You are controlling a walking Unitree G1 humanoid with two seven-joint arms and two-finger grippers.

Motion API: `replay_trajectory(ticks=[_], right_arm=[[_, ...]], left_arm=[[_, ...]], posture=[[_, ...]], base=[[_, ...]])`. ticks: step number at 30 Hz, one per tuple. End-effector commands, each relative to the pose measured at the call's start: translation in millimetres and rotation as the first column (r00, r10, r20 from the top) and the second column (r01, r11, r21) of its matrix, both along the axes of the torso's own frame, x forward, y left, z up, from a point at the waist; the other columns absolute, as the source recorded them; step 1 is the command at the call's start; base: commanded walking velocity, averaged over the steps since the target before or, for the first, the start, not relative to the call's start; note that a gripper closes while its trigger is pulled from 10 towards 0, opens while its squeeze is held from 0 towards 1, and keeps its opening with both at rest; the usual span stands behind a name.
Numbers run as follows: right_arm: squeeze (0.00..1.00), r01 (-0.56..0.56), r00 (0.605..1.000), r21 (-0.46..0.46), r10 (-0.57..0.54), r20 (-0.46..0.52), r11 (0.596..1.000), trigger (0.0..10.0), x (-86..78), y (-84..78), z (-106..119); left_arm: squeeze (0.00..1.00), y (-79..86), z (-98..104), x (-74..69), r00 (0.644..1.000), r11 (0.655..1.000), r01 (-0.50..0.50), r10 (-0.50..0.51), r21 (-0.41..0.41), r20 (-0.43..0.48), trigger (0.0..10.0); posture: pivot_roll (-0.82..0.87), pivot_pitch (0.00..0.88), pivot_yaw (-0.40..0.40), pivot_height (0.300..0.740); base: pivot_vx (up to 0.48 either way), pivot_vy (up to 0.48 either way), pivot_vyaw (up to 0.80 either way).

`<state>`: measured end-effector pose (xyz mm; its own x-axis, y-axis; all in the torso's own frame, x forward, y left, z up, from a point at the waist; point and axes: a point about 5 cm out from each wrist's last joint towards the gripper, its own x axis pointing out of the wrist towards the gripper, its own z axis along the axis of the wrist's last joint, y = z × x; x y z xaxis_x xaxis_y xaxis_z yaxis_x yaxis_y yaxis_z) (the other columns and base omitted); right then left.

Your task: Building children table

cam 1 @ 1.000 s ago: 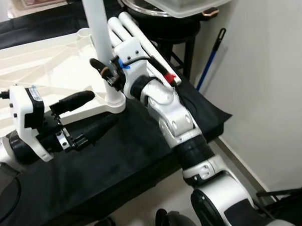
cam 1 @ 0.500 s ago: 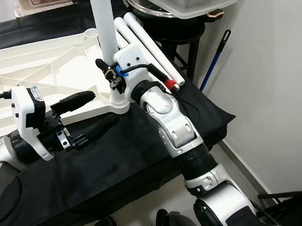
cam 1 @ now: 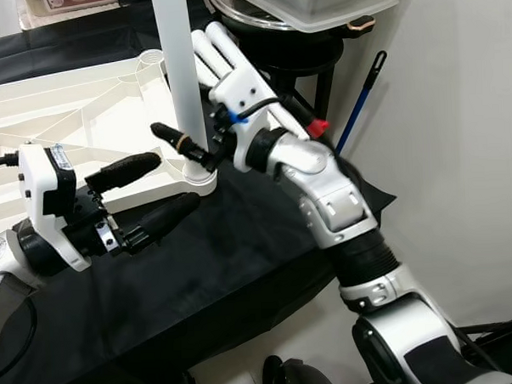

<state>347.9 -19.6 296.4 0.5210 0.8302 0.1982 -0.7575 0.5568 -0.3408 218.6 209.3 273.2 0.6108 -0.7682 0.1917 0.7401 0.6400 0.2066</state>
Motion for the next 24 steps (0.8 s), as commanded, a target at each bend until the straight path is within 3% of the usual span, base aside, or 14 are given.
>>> replay_trajectory(ticks=[1,2,3,4,9,15,23,24], right_arm=[[1.0,-0.013,1.0,0.002,0.013,-0.002,1.0,10.0,3.9,-5.7,1],[0.08,-0.026,1.0,-0.029,0.026,-0.005,0.999,10.0,9.0,-10.8,0],[0.08,-0.037,0.999,-0.049,0.036,-0.009,0.998,10.0,11.8,-13.7,-1],[0.0,-0.071,0.997,-0.061,0.069,-0.029,0.996,10.0,14.4,-15.5,-2],[0.0,-0.121,0.991,-0.061,0.117,-0.058,0.991,10.0,17.8,-18.0,-2],[0.0,-0.266,0.96,-0.015,0.264,-0.093,0.964,10.0,22.4,-16.0,6],[0.0,-0.244,0.967,-0.064,0.238,-0.088,0.968,10.0,34.0,-13.6,7],[0.0,-0.244,0.968,-0.074,0.237,-0.086,0.967,4.5,34.6,-13.9,8]], left_arm=[[0.0,7.0,-1,-1.3,1.0,0.999,-0.025,0.025,0.026,-0.008,10.0],[0.0,12.2,-2,-2.6,0.999,0.998,-0.046,0.046,0.038,-0.016,10.0],[0.0,15.3,-2,-3.5,0.998,0.997,-0.058,0.059,0.045,-0.02,10.0],[0.0,19.4,-2,-5.3,0.997,0.996,-0.074,0.075,0.049,-0.025,10.0],[0.0,23.7,-2,-8.0,0.995,0.995,-0.091,0.092,0.052,-0.028,10.0],[0.0,24.9,2,-14.3,0.994,0.993,-0.1,0.102,0.059,-0.028,10.0],[0.0,22.3,3,-18.4,0.995,0.994,-0.089,0.092,0.063,-0.036,10.0],[0.0,21.5,3,-19.1,0.995,0.994,-0.087,0.09,0.063,-0.038,10.0]], posture=[[0.08,0.217,-0.082,0.74],[0.09,0.229,-0.082,0.74],[0.09,0.229,-0.082,0.74],[0.09,0.24,-0.085,0.74],[0.1,0.248,-0.088,0.74],[0.11,0.278,-0.096,0.74],[0.13,0.299,-0.101,0.74],[0.13,0.309,-0.102,0.74]], base=[[0.0,0.0,0.0],[0.0,0.0,0.0],[0.0,0.0,0.0],[0.0,0.0,0.0],[0.0,0.0,0.0],[0.0,0.0,0.0],[0.0,0.0,0.0],[0.0,0.0,0.0]])
